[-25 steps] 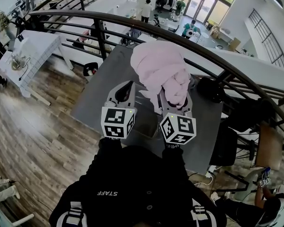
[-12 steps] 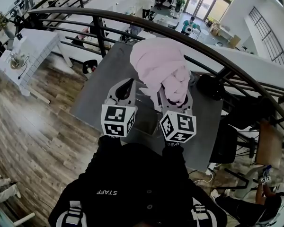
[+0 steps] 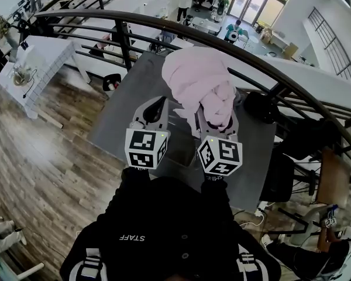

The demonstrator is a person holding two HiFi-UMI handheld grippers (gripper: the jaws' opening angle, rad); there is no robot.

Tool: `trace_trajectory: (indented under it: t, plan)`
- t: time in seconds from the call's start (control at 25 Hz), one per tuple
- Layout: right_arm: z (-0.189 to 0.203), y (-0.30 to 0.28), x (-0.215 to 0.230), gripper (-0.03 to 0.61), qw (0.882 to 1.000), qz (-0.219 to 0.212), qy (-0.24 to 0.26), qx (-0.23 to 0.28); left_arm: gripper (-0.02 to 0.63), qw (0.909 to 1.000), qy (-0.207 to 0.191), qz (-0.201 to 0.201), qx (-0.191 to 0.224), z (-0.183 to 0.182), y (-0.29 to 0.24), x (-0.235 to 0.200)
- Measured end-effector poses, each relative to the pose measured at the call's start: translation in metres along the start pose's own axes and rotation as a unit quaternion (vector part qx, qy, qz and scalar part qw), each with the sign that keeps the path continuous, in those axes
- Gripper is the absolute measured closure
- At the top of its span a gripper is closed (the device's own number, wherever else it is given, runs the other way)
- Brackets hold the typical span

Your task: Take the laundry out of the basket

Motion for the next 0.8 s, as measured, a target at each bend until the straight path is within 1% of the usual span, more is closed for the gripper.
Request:
trace_trajectory:
  t: [0.52, 0.8]
  plan:
    - [0.0029, 0.0018, 0.0029, 0.245, 1.000, -0.002, -0.003, 0.001, 0.615, 1.0000, -0.002, 0.003, -0.003, 0.0000, -0.0004, 0.0050]
    - [0.0054, -0.0049, 0.0014, 0.245, 1.000, -0.002, -0.005, -0.001, 0.615, 1.0000, -0.003, 0.005, -0.006, 0.0019, -0.0042, -0.0003]
Point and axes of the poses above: the fingertips, and each gripper's own axes: y backward along the fingers, x to its right, z out of its underside, the point moved 9 cm from there along y, backward along the fingers
